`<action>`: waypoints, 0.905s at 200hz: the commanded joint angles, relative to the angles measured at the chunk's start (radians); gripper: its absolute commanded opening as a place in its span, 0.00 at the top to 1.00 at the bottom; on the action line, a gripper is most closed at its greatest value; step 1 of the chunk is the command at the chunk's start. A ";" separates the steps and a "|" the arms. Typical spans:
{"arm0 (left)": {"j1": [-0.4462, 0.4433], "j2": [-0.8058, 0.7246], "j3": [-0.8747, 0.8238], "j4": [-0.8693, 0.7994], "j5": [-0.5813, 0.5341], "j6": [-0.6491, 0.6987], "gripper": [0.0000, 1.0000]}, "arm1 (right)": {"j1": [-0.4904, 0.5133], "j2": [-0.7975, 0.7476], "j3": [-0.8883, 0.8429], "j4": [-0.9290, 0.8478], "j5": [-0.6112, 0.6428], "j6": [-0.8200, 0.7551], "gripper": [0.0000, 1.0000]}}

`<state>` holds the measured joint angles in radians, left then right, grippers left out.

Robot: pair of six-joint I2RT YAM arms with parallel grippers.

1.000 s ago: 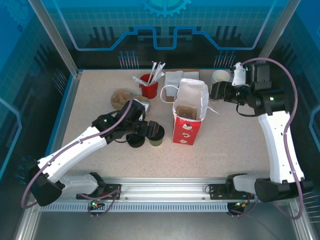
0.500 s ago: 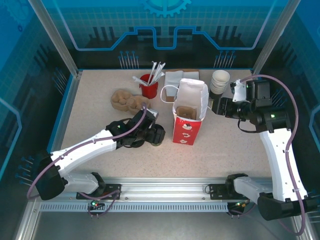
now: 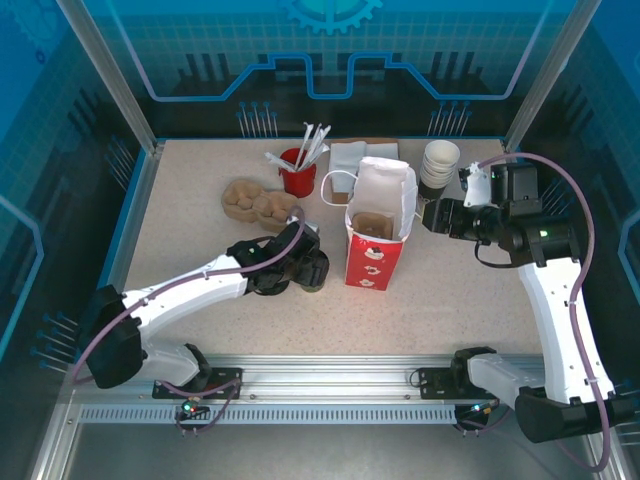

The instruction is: Pack the takeout coffee

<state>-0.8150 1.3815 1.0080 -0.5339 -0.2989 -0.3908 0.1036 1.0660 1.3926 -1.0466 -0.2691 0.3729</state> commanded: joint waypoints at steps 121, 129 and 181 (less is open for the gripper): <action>-0.019 0.051 0.073 -0.035 -0.019 -0.013 0.19 | -0.020 -0.005 -0.006 0.007 -0.027 0.001 0.46; -0.020 0.055 0.076 -0.036 -0.018 -0.012 0.19 | -0.021 -0.005 -0.006 0.007 -0.027 0.001 0.46; -0.023 0.078 0.095 -0.046 -0.019 -0.011 0.18 | -0.024 -0.003 -0.009 0.007 -0.032 -0.003 0.46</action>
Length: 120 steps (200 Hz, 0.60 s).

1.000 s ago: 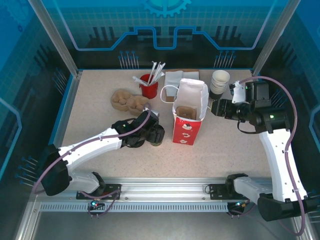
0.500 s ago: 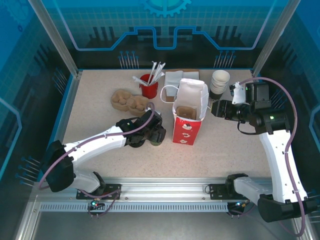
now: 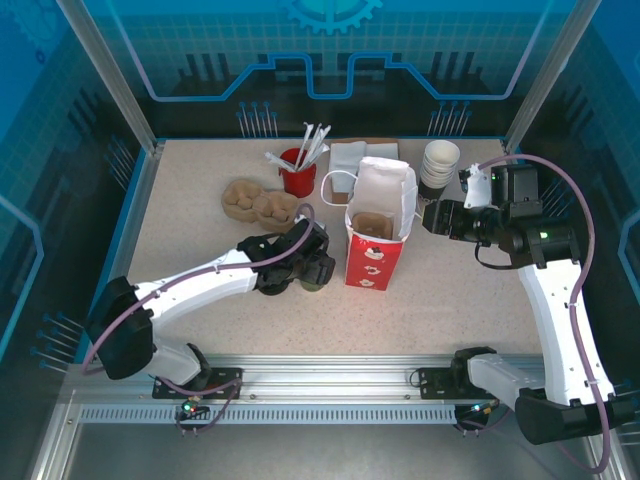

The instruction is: Pack the takeout coffee

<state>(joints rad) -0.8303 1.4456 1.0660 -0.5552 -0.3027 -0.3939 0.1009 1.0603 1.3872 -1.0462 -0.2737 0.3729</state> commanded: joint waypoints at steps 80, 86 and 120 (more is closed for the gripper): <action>-0.009 0.056 0.070 -0.057 -0.040 -0.024 0.18 | -0.029 -0.002 -0.014 0.008 -0.038 -0.008 0.46; -0.009 0.059 0.073 -0.058 -0.042 -0.025 0.18 | -0.030 -0.002 -0.017 0.007 -0.038 -0.008 0.46; -0.011 0.075 0.087 -0.077 -0.049 -0.032 0.19 | -0.032 -0.003 -0.018 0.008 -0.042 -0.011 0.46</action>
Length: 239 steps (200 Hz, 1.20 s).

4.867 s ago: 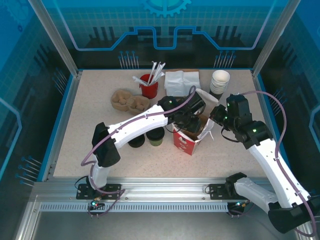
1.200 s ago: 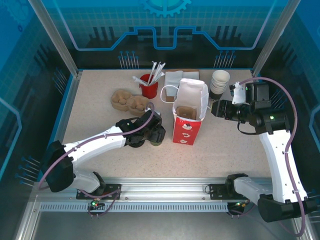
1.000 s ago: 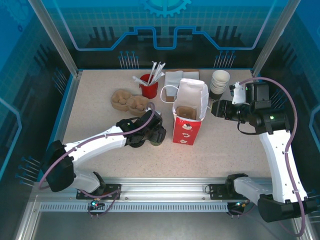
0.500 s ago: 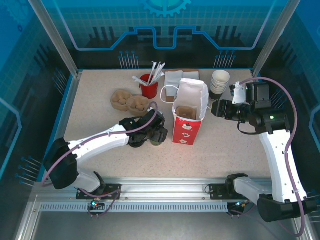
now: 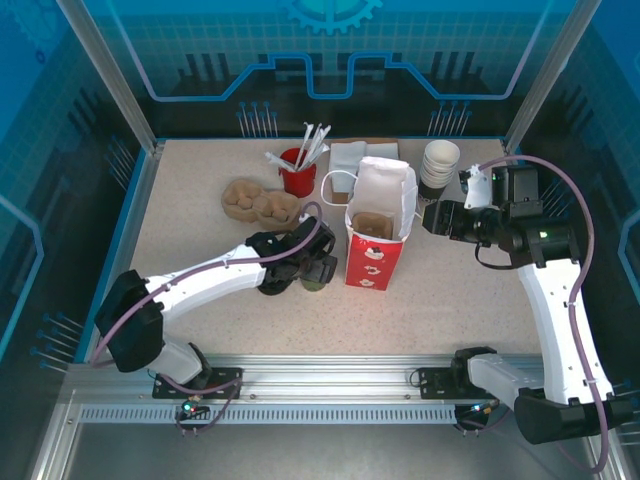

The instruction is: Pack the takeout coffee

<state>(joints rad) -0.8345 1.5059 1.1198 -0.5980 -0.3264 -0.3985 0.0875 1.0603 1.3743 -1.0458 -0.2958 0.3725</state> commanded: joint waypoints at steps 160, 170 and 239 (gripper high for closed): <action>-0.017 0.111 0.026 -0.140 0.012 -0.109 0.21 | -0.026 -0.003 -0.008 0.001 -0.032 -0.007 0.46; -0.017 0.113 0.019 -0.137 0.016 -0.112 0.21 | -0.027 -0.003 -0.008 -0.001 -0.032 -0.007 0.46; -0.017 0.069 -0.007 -0.103 0.031 -0.104 0.35 | -0.027 -0.001 -0.005 0.003 -0.028 -0.006 0.46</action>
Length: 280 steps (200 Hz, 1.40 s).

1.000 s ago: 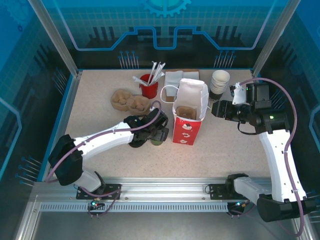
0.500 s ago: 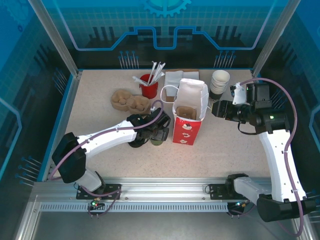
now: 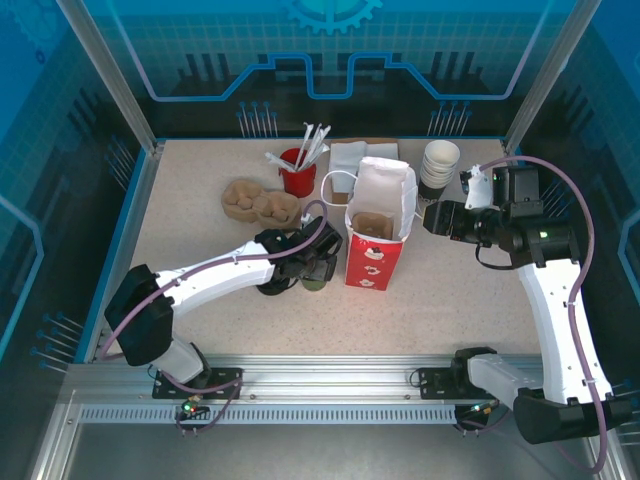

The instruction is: Pack the takeout coffee

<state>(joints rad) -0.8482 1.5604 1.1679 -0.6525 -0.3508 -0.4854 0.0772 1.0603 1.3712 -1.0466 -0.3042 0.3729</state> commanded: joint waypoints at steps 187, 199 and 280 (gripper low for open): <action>0.015 -0.239 0.051 -0.181 0.106 0.107 0.35 | 0.044 0.628 0.557 0.040 -0.090 -0.558 0.39; 0.015 -0.262 0.071 -0.209 0.110 0.120 0.36 | 0.047 0.670 0.608 0.003 -0.126 -0.605 0.38; 0.015 -0.366 0.214 -0.345 0.146 0.196 0.36 | 0.050 0.833 0.805 -0.158 -0.150 -0.832 0.36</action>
<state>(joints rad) -0.8387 1.2217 1.3220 -0.9287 -0.2356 -0.3370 0.1131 1.8481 2.1189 -1.1206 -0.4503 -0.3290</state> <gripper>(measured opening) 0.657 0.640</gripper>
